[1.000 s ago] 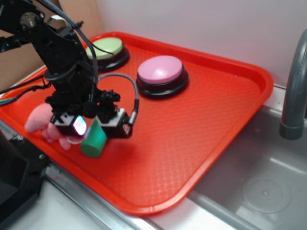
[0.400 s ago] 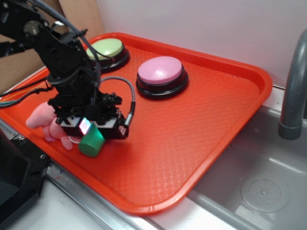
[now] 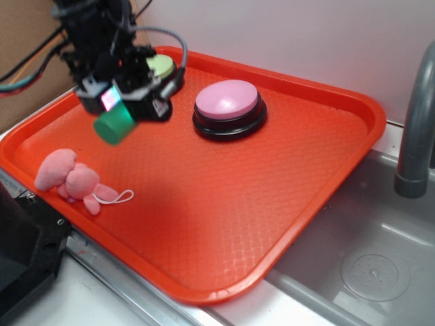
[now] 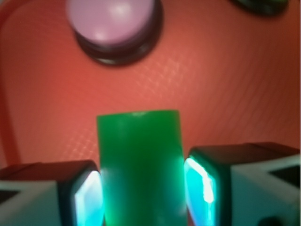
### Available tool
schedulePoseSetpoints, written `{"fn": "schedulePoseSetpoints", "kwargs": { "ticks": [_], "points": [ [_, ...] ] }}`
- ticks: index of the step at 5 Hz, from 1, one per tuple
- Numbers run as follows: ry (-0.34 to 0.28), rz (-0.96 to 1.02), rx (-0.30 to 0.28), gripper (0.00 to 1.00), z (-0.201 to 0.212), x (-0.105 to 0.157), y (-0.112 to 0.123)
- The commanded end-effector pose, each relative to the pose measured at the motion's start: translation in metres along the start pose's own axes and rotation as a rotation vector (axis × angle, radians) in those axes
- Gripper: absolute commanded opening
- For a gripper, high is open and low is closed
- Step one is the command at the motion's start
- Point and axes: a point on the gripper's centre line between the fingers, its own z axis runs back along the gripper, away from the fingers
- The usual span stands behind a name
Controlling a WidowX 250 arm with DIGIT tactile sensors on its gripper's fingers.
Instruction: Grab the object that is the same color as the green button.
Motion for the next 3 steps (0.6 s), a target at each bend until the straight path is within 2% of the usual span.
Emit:
{"fn": "schedulePoseSetpoints", "kwargs": {
  "ticks": [1, 2, 3],
  "points": [
    [-0.043, -0.166, -0.029, 0.0, 0.082, 0.034, 0.012],
    [-0.099, -0.13, -0.033, 0.0, 0.097, 0.04, 0.022],
    [-0.089, -0.123, 0.011, 0.0, 0.09, 0.041, 0.023]
  ]
}}
